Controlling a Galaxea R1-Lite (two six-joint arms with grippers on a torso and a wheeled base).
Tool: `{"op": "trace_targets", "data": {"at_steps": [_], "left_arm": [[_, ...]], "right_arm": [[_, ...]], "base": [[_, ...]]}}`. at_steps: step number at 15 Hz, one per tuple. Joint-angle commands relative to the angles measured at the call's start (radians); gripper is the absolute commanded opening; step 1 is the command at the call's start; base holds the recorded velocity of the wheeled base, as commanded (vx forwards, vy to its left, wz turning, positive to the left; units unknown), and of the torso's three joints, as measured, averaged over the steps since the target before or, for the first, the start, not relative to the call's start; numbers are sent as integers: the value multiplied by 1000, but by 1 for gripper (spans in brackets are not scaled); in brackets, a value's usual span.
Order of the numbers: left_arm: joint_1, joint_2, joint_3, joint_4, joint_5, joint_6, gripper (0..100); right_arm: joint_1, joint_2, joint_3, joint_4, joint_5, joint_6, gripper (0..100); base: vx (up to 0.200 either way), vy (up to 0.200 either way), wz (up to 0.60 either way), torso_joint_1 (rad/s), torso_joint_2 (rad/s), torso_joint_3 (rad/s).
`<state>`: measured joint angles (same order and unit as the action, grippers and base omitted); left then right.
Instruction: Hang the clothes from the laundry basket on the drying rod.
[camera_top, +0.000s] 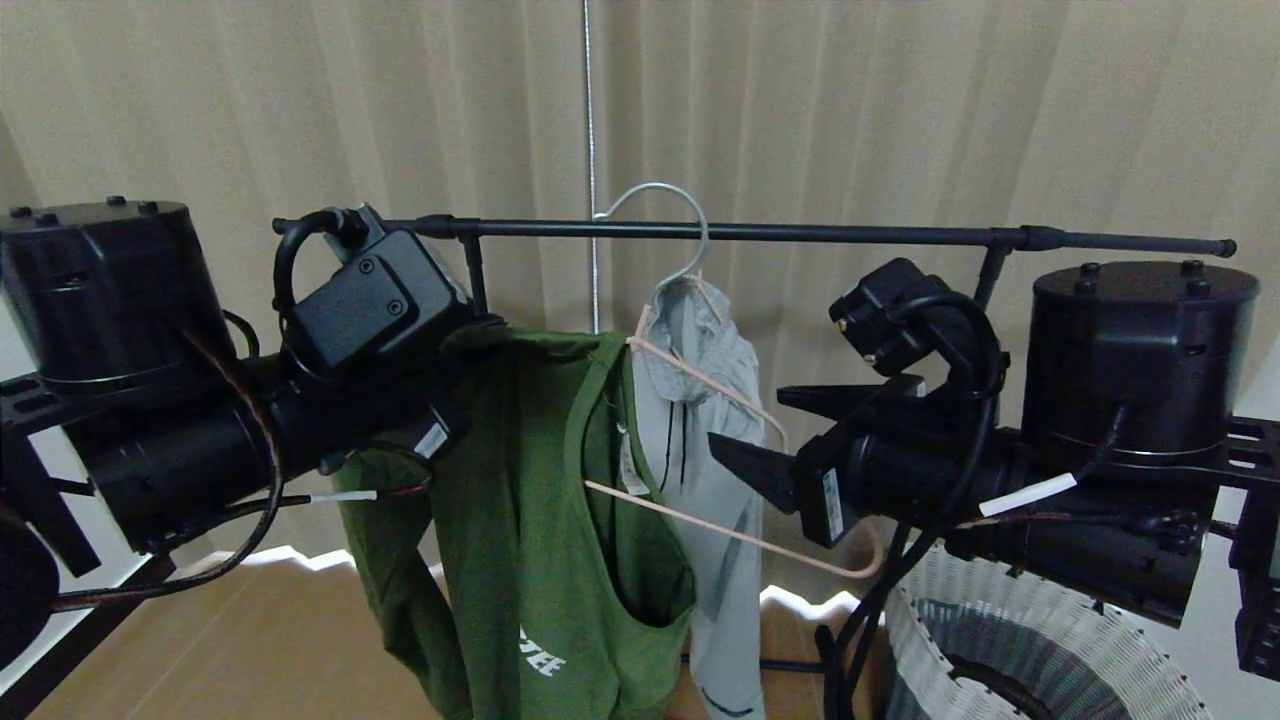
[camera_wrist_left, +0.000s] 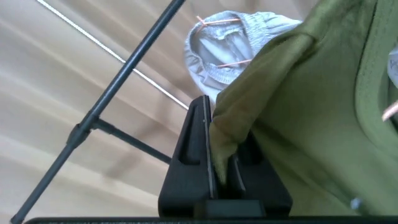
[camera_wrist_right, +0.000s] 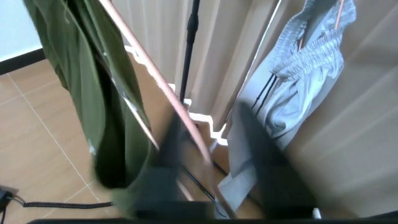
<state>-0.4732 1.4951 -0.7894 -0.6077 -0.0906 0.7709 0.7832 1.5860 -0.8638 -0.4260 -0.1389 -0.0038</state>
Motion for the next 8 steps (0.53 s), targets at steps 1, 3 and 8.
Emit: {"op": "trace_targets", "data": {"at_steps": [1,3,8], "left_arm": [[5,1,10,-1,104,-8,0],[16,4,24,-1,244,-61,0],[13,30,5,-1,440,-251,0]], "right_arm": [[-10,0,3,-30,-4,-1,100],[-24,0,17,-65,-4,-2,100],[-24,5,54,-73,-7,-2,100]], "base": [[0,0,0,0,0,0],[0,0,0,0,0,0],[0,0,0,0,0,0]]}}
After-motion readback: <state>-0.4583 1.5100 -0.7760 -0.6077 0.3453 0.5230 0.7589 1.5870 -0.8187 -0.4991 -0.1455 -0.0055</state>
